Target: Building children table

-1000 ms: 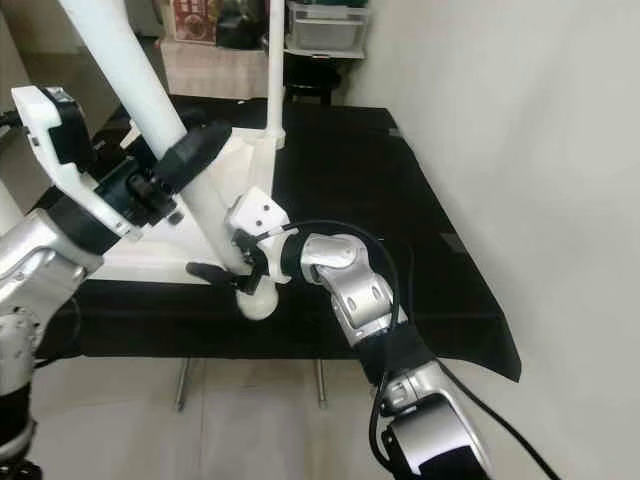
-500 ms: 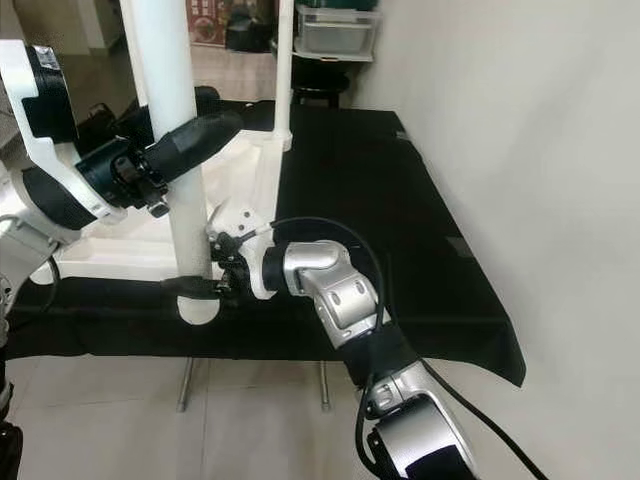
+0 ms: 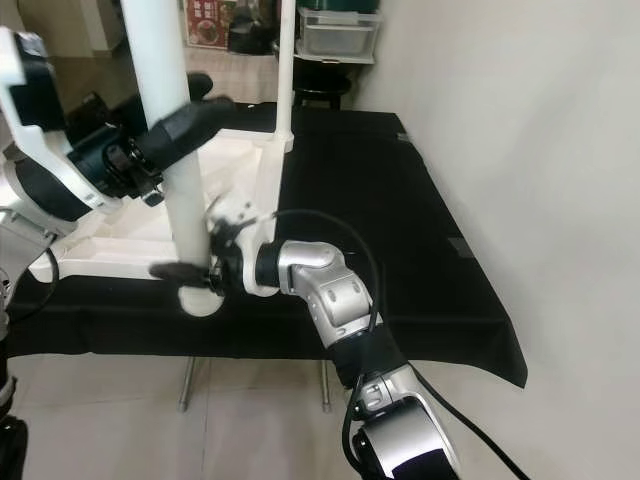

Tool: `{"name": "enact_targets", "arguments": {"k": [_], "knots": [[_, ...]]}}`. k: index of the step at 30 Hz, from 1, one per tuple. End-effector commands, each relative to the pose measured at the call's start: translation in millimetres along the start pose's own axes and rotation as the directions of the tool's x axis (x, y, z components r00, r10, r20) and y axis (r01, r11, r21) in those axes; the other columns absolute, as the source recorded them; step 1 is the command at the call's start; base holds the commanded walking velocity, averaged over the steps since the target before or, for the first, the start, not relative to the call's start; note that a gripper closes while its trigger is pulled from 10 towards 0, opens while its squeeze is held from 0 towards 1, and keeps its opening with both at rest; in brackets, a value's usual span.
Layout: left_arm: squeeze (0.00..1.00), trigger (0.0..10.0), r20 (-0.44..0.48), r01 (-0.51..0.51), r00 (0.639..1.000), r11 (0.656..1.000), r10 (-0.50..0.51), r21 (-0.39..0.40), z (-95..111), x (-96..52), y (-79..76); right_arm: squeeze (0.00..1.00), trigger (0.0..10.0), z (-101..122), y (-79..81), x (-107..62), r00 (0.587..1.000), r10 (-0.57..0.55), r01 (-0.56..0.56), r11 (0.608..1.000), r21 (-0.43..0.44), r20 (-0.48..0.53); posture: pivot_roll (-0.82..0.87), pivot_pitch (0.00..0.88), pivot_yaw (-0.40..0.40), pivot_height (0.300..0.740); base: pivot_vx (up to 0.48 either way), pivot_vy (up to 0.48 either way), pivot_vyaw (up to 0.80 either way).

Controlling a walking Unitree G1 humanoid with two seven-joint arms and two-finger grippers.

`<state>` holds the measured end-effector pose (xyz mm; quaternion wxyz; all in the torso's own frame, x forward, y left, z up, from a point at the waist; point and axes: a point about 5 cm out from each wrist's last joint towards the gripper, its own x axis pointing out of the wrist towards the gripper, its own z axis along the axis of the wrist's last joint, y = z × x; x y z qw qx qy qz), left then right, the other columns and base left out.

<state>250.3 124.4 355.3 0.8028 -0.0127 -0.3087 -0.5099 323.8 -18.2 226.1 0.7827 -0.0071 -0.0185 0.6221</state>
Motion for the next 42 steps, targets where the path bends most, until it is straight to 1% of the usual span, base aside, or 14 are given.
{"name": "enact_targets", "arguments": {"k": [1,3,4,5,11,12,14,15,30,31,34,37,40,42], "knots": [[0.00,0.0,0.021,0.110,0.994,0.991,-0.108,-0.073,-6.1,11.0,-15.3,1.00,10.0,12.2,16.3,13.3,0.994,0.095,-0.092,0.994,-0.052,0.059,-0.03,0.000,-0.051,0.740,0.000,0.000,0.00],[0.00,0.0,0.026,0.104,0.994,0.992,-0.102,-0.073,-5.7,10.9,-14.8,1.00,10.0,12.7,19.6,14.2,0.991,0.113,-0.109,0.992,-0.060,0.066,-0.03,0.000,-0.051,0.740,0.000,0.000,0.00],[0.00,0.0,0.033,0.096,0.995,0.993,-0.094,-0.075,-5.5,11.1,-14.4,0.94,10.0,11.0,24.7,16.6,0.988,0.139,-0.134,0.988,-0.073,0.069,-0.03,0.000,-0.052,0.740,0.000,0.000,0.00],[0.00,0.0,0.038,0.090,0.995,0.993,-0.087,-0.079,-5.7,11.5,-14.3,0.00,10.0,9.8,27.9,20.2,0.986,0.147,-0.141,0.987,-0.077,0.074,-0.03,0.000,-0.050,0.740,0.000,0.000,0.00],[0.00,0.0,0.054,0.077,0.996,0.993,-0.073,-0.091,-6.5,12.4,-14.8,0.00,10.0,6.2,33.1,29.8,0.985,0.159,-0.153,0.984,-0.091,0.064,-0.03,0.000,-0.049,0.740,0.000,0.000,0.00],[0.00,0.0,0.057,0.075,0.996,0.993,-0.070,-0.092,-6.6,12.5,-14.8,0.00,4.9,4.6,33.3,32.8,0.987,0.153,-0.148,0.985,-0.093,0.054,-0.03,0.000,-0.049,0.740,0.000,0.000,0.00],[0.00,0.0,0.059,0.073,0.996,0.993,-0.068,-0.093,-6.7,12.6,-14.8,0.00,4.9,3.6,33.4,34.4,0.988,0.148,-0.143,0.985,-0.094,0.050,-0.03,0.000,-0.049,0.740,0.000,0.000,0.00],[0.00,0.0,0.060,0.073,0.996,0.993,-0.067,-0.093,-6.6,12.6,-14.7,0.00,0.0,3.0,33.5,35.2,0.988,0.145,-0.140,0.986,-0.094,0.047,-0.03,0.000,-0.049,0.740,0.000,0.000,0.00],[0.00,0.0,0.087,0.042,0.996,0.995,-0.034,-0.088,-4.5,13.3,-9.3,0.00,0.0,-2.2,28.7,35.7,0.995,0.094,-0.090,0.985,-0.151,0.020,-0.02,0.001,-0.048,0.740,0.000,0.000,0.00],[1.00,10.0,0.100,-0.036,0.994,0.996,0.044,-0.084,-4.7,8.2,-2.2,0.00,0.0,0.3,17.3,30.6,0.999,0.045,-0.043,0.984,-0.171,0.007,-0.03,0.020,-0.049,0.740,0.000,0.000,0.00],[1.00,10.0,0.103,-0.065,0.992,0.994,0.074,-0.083,-4.9,6.0,0.4,0.00,0.0,1.5,12.7,28.7,1.000,0.025,-0.023,0.984,-0.179,0.004,-0.03,0.020,-0.049,0.740,0.000,0.000,0.00],[1.00,10.0,0.091,-0.160,0.982,0.984,0.166,-0.074,-8.1,1.1,6.8,0.00,0.0,4.4,0.3,23.8,0.999,-0.039,0.039,0.981,-0.188,0.000,-0.03,0.047,-0.053,0.740,0.000,0.000,0.00],[1.00,10.0,0.058,-0.385,0.919,0.920,0.389,-0.065,-14.8,-22.8,20.2,0.00,0.0,17.0,-34.1,9.0,0.967,-0.253,0.255,0.951,-0.172,0.035,-0.01,0.118,-0.063,0.740,0.000,0.000,0.00],[1.00,10.0,0.044,-0.466,0.882,0.882,0.469,-0.069,-15.0,-37.9,20.5,0.00,0.0,24.9,-50.4,1.3,0.930,-0.364,0.369,0.918,-0.145,0.061,0.00,0.143,-0.066,0.740,0.000,0.000,0.00]]}}
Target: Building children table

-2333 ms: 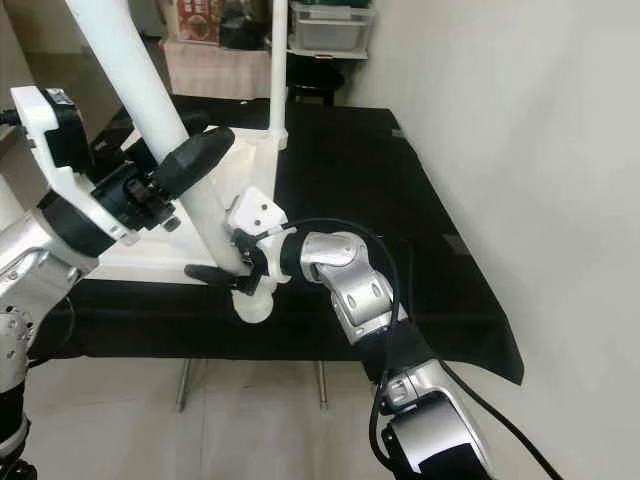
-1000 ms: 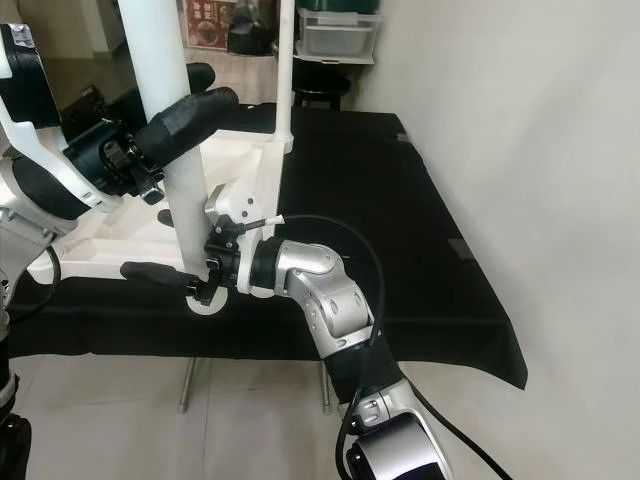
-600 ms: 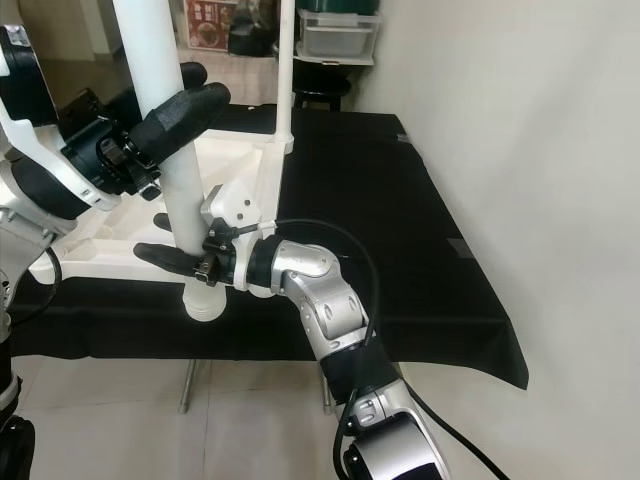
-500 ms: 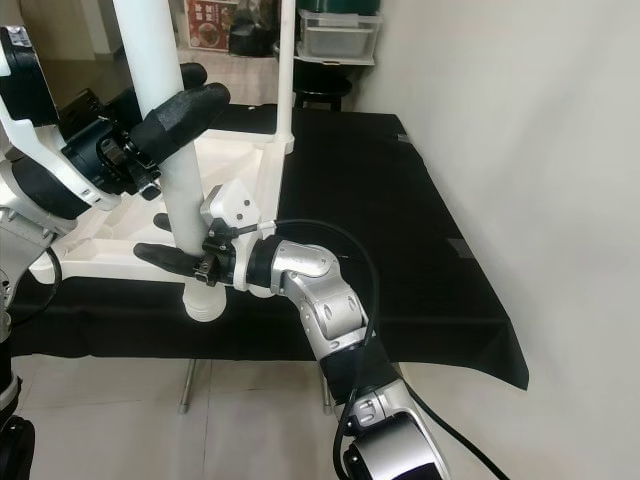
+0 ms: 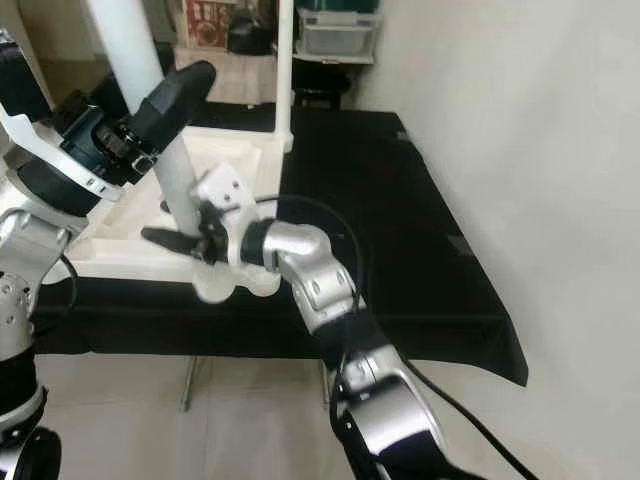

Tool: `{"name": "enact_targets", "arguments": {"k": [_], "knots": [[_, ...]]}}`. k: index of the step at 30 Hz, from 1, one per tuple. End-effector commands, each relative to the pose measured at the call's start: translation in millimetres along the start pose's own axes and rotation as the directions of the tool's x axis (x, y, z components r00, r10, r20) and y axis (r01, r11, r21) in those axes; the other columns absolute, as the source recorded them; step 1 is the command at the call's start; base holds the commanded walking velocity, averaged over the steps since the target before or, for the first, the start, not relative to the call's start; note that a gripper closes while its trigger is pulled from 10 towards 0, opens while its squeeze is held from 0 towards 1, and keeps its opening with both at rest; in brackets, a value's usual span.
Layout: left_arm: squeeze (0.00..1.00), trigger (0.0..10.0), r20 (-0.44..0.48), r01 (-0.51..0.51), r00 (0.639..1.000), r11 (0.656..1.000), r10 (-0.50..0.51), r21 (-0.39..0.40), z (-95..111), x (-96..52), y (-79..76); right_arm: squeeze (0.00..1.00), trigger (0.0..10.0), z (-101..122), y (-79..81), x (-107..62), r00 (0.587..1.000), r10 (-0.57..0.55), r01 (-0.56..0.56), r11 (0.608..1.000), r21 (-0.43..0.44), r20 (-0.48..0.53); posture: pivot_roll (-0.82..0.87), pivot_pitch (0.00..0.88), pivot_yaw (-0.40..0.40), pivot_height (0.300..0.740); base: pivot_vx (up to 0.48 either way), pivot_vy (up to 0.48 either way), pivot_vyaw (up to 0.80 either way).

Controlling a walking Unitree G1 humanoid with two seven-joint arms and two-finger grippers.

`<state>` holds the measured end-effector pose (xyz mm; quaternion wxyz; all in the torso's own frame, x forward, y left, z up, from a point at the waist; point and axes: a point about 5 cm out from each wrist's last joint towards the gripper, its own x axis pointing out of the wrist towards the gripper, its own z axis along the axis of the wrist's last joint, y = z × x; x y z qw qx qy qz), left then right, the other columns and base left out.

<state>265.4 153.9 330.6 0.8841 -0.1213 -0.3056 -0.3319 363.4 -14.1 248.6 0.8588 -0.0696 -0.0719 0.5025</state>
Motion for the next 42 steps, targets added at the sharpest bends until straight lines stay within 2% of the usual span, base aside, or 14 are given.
{"name": "enact_targets", "arguments": {"k": [1,8,10,14,15,17,18,19,20,21,22,27,38,42], "knots": [[1.00,10.0,0.002,-0.064,0.998,0.998,0.064,0.009,3.3,-7.6,4.2,0.00,0.0,2.9,-19.3,-8.8,0.992,-0.122,0.121,0.992,0.023,0.022,0.00,0.143,-0.066,0.740,0.000,0.000,0.00],[1.00,10.0,-0.046,-0.268,0.961,0.959,0.273,0.092,3.8,-42.0,16.4,0.00,0.0,9.9,-38.0,-9.2,0.972,-0.233,0.232,0.972,0.031,0.022,0.04,0.216,-0.078,0.740,0.000,0.000,0.00],[1.00,10.0,-0.116,-0.331,0.931,0.934,0.347,0.138,-2.8,-63.9,7.7,0.00,0.0,21.3,-43.4,-7.6,0.966,-0.249,0.246,0.968,0.051,0.066,0.06,0.258,-0.080,0.740,0.000,0.000,0.00],[1.00,10.0,-0.235,-0.311,0.908,0.933,0.348,0.180,-20.6,-79.4,-5.2,0.00,0.0,27.6,-44.2,-4.6,0.966,-0.235,0.229,0.971,0.066,0.104,0.07,0.276,-0.080,0.740,0.000,0.000,0.00],[0.00,10.0,-0.313,-0.297,0.888,0.939,0.339,0.174,-32.9,-90.0,-16.5,0.00,0.0,30.8,-43.5,-2.4,0.970,-0.210,0.202,0.977,0.070,0.126,0.07,0.289,-0.078,0.740,0.000,0.000,0.00],[0.00,10.0,-0.358,-0.290,0.873,0.943,0.331,0.164,-39.6,-97.0,-24.7,0.00,0.0,32.8,-42.8,-1.3,0.971,-0.192,0.184,0.980,0.070,0.141,0.07,0.292,-0.078,0.740,0.000,0.000,0.00],[0.00,10.0,-0.427,-0.272,0.847,0.948,0.318,0.165,-48.1,-107.3,-35.4,0.00,4.8,35.7,-39.9,0.2,0.976,-0.141,0.131,0.989,0.070,0.165,0.07,0.304,-0.075,0.740,0.000,0.000,0.00],[0.00,10.0,-0.427,-0.272,0.847,0.948,0.318,0.165,-48.1,-107.3,-35.4,0.00,4.8,35.7,-39.9,0.2,0.976,-0.141,0.131,0.989,0.070,0.165,0.07,0.304,-0.075,0.740,0.000,0.000,0.00],[0.00,10.0,-0.560,-0.261,0.773,0.954,0.297,0.145,-63.5,-133.7,-56.9,0.00,10.0,42.7,-32.1,0.5,0.975,-0.004,-0.008,0.999,0.052,0.223,0.07,0.319,-0.069,0.740,0.000,0.000,0.00],[0.00,10.0,-0.602,-0.261,0.745,0.956,0.289,0.135,-67.3,-143.0,-64.8,0.00,10.0,44.9,-29.2,0.1,0.970,0.048,-0.058,0.998,0.037,0.239,0.07,0.321,-0.068,0.740,0.000,0.000,0.00],[0.00,10.0,-0.602,-0.261,0.745,0.956,0.289,0.135,-67.3,-143.0,-64.8,0.00,10.0,44.9,-29.2,0.1,0.970,0.048,-0.058,0.998,0.037,0.239,0.07,0.321,-0.068,0.740,0.000,0.000,0.00],[0.00,10.0,-0.676,-0.328,0.658,0.935,0.330,0.137,-76.6,-170.5,-82.8,0.00,10.0,45.4,-25.1,-5.2,0.954,0.178,-0.177,0.984,-0.025,0.241,0.07,0.344,-0.068,0.740,0.000,0.000,0.00],[0.00,10.0,-0.614,-0.304,0.700,0.930,0.365,0.207,-73.4,-171.6,-94.4,0.00,10.0,52.3,-37.1,-12.0,0.944,0.191,-0.189,0.981,-0.034,0.270,0.07,0.357,-0.069,0.740,0.000,0.000,0.00],[0.00,10.0,-0.597,-0.302,0.711,0.928,0.372,0.218,-71.2,-173.1,-98.9,0.00,10.0,73.6,-49.1,-25.8,0.901,0.215,-0.227,0.974,-0.014,0.376,0.07,0.373,-0.066,0.740,0.000,0.000,0.00]]}}
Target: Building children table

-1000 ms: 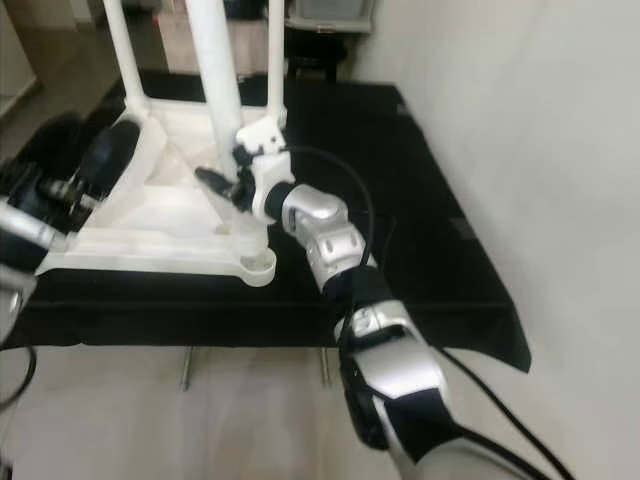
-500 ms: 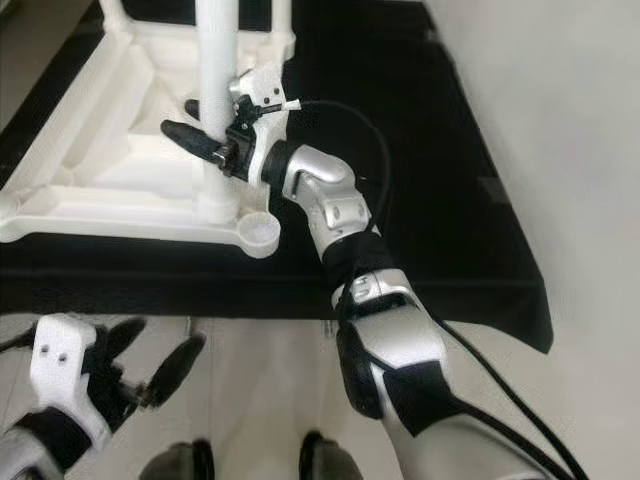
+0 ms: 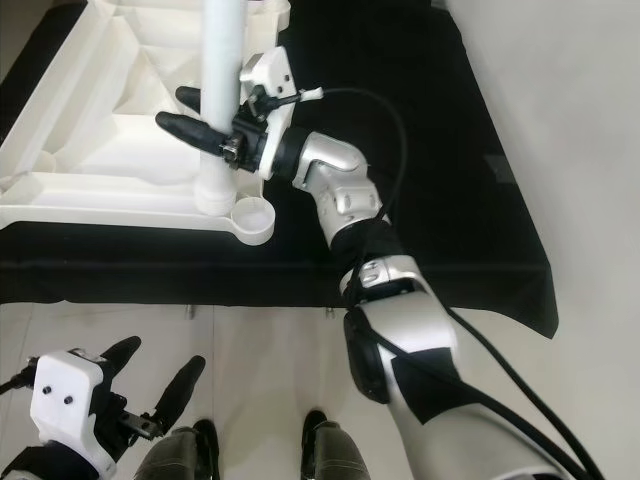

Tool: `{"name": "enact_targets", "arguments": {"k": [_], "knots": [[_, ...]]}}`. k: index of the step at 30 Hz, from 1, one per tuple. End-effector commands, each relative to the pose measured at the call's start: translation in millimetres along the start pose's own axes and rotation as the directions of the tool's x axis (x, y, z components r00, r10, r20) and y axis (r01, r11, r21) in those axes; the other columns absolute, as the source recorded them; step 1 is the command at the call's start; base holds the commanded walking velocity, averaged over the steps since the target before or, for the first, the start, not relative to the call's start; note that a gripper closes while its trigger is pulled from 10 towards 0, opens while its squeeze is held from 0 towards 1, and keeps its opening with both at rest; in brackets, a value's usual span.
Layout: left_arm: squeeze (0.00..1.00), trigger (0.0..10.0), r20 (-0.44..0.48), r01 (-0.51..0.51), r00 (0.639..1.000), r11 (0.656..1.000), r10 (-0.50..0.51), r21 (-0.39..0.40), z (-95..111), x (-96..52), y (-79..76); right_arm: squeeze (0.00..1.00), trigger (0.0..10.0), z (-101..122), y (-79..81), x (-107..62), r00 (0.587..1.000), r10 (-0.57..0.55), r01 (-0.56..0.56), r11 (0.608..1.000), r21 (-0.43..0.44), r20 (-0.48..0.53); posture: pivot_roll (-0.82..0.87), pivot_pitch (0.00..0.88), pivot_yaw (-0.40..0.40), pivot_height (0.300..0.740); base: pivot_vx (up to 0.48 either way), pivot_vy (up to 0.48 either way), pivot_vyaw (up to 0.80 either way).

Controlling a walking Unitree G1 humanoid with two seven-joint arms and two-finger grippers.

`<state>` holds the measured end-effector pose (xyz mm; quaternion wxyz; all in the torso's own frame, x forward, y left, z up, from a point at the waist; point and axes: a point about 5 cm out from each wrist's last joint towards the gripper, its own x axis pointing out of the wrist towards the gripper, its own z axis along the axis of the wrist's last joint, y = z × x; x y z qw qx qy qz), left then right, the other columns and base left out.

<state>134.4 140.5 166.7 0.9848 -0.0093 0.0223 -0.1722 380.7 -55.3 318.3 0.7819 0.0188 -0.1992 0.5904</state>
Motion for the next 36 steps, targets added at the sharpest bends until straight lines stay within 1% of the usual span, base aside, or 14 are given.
{"name": "enact_targets", "arguments": {"k": [1,2,3,4,5,8,12,16,18,21,25,27,33,36], "knots": [[0.00,10.0,0.013,-0.005,1.000,1.000,0.005,-0.001,1.6,-4.4,-3.7,0.00,10.0,14.7,-1.4,0.2,0.997,0.042,-0.042,0.999,0.005,0.070,0.07,0.373,-0.066,0.740,0.000,0.000,0.00],[0.00,10.0,0.016,-0.002,1.000,1.000,0.002,-0.002,1.3,-4.8,-4.3,0.00,10.0,15.4,0.1,-1.6,0.995,0.082,-0.082,0.997,-0.002,0.064,0.07,0.375,-0.064,0.740,0.000,0.000,0.00],[0.00,10.0,0.016,-0.002,1.000,1.000,0.002,-0.002,1.3,-4.8,-4.3,0.00,10.0,15.4,0.1,-1.6,0.995,0.082,-0.082,0.997,-0.002,0.064,0.07,0.375,-0.064,0.740,0.000,0.000,0.00],[0.00,10.0,0.021,0.003,1.000,1.000,-0.003,-0.003,0.9,-5.2,-4.9,0.00,10.0,14.2,3.1,-5.0,0.988,0.150,-0.149,0.989,-0.013,0.045,0.07,0.379,-0.061,0.740,0.000,0.000,0.00],[0.00,10.0,0.023,0.004,1.000,1.000,-0.004,-0.004,0.8,-5.4,-5.2,0.00,10.0,13.2,4.4,-6.4,0.984,0.176,-0.175,0.984,-0.017,0.035,0.07,0.379,-0.061,0.740,0.000,0.000,0.00],[0.00,10.0,0.025,0.004,1.000,1.000,-0.004,-0.003,0.7,-5.5,-5.3,0.00,10.0,12.6,5.0,-7.0,0.982,0.188,-0.187,0.982,-0.018,0.030,0.07,0.379,-0.061,0.740,0.000,0.000,0.00],[0.00,10.0,0.030,0.013,0.999,1.000,-0.013,-0.002,-0.4,-5.7,-6.0,0.00,10.0,5.4,6.4,-12.3,0.974,0.227,-0.227,0.973,-0.024,-0.029,0.07,0.381,-0.057,0.740,0.000,0.000,0.00],[0.00,10.0,0.033,0.013,0.999,1.000,-0.013,0.000,-0.7,-5.5,-5.9,0.00,10.0,2.9,6.1,-12.6,0.973,0.222,-0.224,0.974,-0.031,-0.055,0.07,0.381,-0.058,0.740,0.000,0.000,0.00],[0.00,10.0,0.037,0.011,0.999,1.000,-0.011,0.002,-1.0,-5.3,-5.7,0.00,10.0,-2.1,7.0,-12.3,0.969,0.227,-0.232,0.972,-0.040,-0.097,0.06,0.381,-0.061,0.740,0.000,0.000,0.00],[0.00,10.0,0.041,0.009,0.999,1.000,-0.009,0.004,-1.1,-5.0,-5.7,0.00,10.0,-4.2,6.5,-13.0,0.967,0.229,-0.234,0.971,-0.037,-0.116,0.06,0.382,-0.062,0.740,0.000,0.000,0.00],[0.00,10.0,0.044,0.006,0.999,1.000,-0.006,0.006,-1.0,-4.8,-5.7,0.00,10.0,-5.5,2.4,-15.3,0.972,0.193,-0.199,0.980,-0.032,-0.135,0.06,0.382,-0.065,0.740,0.000,0.000,0.00],[0.00,10.0,0.046,0.004,0.999,1.000,-0.005,0.008,-1.1,-4.7,-5.8,0.00,10.0,-6.2,-1.1,-18.3,0.973,0.167,-0.174,0.984,-0.032,-0.157,0.06,0.382,-0.065,0.740,0.000,0.000,0.00],[0.00,10.0,0.051,0.005,0.999,1.000,-0.005,0.009,-1.3,-5.1,-6.5,0.00,10.0,-1.1,-6.4,-30.7,0.972,0.182,-0.185,0.983,-0.006,-0.149,0.06,0.387,-0.069,0.740,0.000,0.000,0.00],[0.00,10.0,0.053,0.006,0.999,1.000,-0.006,0.009,-1.3,-5.3,-6.7,0.00,10.0,-0.8,-7.4,-34.2,0.970,0.188,-0.191,0.982,-0.003,-0.155,0.06,0.387,-0.067,0.740,0.000,0.000,0.00]]}}
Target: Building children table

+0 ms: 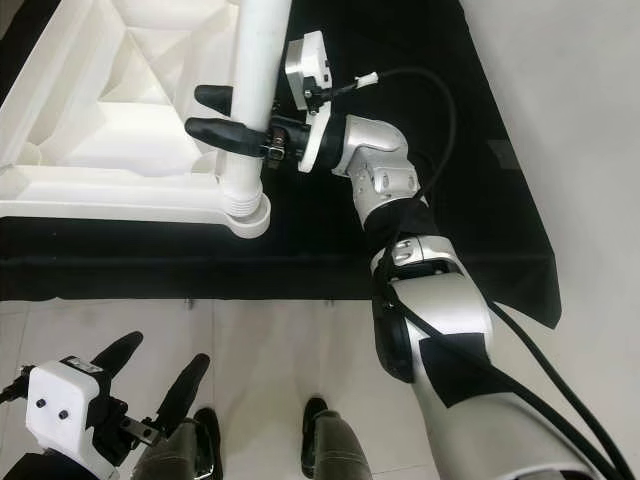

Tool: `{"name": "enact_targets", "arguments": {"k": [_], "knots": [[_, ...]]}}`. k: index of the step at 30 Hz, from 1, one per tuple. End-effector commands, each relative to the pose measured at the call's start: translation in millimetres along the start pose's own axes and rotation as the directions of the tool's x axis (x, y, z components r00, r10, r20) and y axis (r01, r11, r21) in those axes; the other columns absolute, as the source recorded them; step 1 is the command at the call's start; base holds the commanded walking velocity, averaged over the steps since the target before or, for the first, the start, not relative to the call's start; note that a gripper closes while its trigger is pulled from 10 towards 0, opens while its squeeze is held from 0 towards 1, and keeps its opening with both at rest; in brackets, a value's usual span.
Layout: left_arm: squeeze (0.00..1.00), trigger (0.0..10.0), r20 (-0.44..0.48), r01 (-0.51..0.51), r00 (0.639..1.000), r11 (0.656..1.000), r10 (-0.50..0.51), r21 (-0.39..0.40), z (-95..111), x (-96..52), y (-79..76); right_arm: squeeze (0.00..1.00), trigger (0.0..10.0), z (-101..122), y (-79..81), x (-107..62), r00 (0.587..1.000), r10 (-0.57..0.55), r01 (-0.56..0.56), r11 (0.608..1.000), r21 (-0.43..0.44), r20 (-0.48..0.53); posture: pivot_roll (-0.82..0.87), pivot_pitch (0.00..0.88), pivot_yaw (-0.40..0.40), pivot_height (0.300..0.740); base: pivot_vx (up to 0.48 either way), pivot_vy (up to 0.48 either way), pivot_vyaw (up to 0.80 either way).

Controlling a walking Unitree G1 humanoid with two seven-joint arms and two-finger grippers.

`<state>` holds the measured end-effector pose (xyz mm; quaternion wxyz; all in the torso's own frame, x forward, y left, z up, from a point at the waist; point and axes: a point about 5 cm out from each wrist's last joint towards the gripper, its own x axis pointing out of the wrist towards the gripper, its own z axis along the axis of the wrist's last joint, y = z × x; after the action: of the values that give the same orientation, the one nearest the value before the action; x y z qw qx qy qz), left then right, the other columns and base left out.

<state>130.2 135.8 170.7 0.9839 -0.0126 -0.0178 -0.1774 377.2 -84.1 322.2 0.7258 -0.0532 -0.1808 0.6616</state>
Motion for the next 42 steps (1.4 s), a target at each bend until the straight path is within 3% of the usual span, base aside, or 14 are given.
{"name": "enact_targets", "arguments": {"k": [1,19,23,27,42], "knots": [[0.00,10.0,-0.027,-0.005,1.000,1.000,0.005,0.001,-4.8,-3.2,-0.7,0.00,10.0,-14.6,2.1,-7.8,0.998,0.004,0.000,0.999,0.053,-0.061,0.06,0.387,-0.067,0.740,0.000,0.000,0.00],[0.00,10.0,-0.027,-0.004,1.000,1.000,0.004,0.002,-5.4,-3.7,-0.2,0.00,10.0,-35.3,16.5,1.6,0.970,0.154,-0.145,0.987,0.062,-0.187,0.06,0.389,-0.062,0.740,0.000,0.000,0.00],[0.00,10.0,-0.026,-0.003,1.000,1.000,0.003,0.002,-5.5,-3.6,-0.2,0.00,10.0,-38.0,25.2,9.1,0.920,0.293,-0.288,0.956,0.057,-0.259,0.06,0.389,-0.062,0.740,0.000,0.000,0.00],[0.00,10.0,-0.026,-0.002,1.000,1.000,0.002,0.002,-4.8,-4.3,-0.5,0.00,10.0,-31.6,34.0,26.5,0.879,0.408,-0.400,0.913,0.086,-0.245,0.06,0.396,-0.067,0.740,0.000,0.000,0.00],[0.00,10.0,-0.031,0.001,1.000,1.000,-0.001,-0.002,-1.5,-9.3,-4.6,0.00,10.0,-37.6,49.6,40.4,0.816,0.526,-0.484,0.848,0.216,-0.238,0.07,0.424,-0.067,0.740,0.000,0.000,0.00]]}}
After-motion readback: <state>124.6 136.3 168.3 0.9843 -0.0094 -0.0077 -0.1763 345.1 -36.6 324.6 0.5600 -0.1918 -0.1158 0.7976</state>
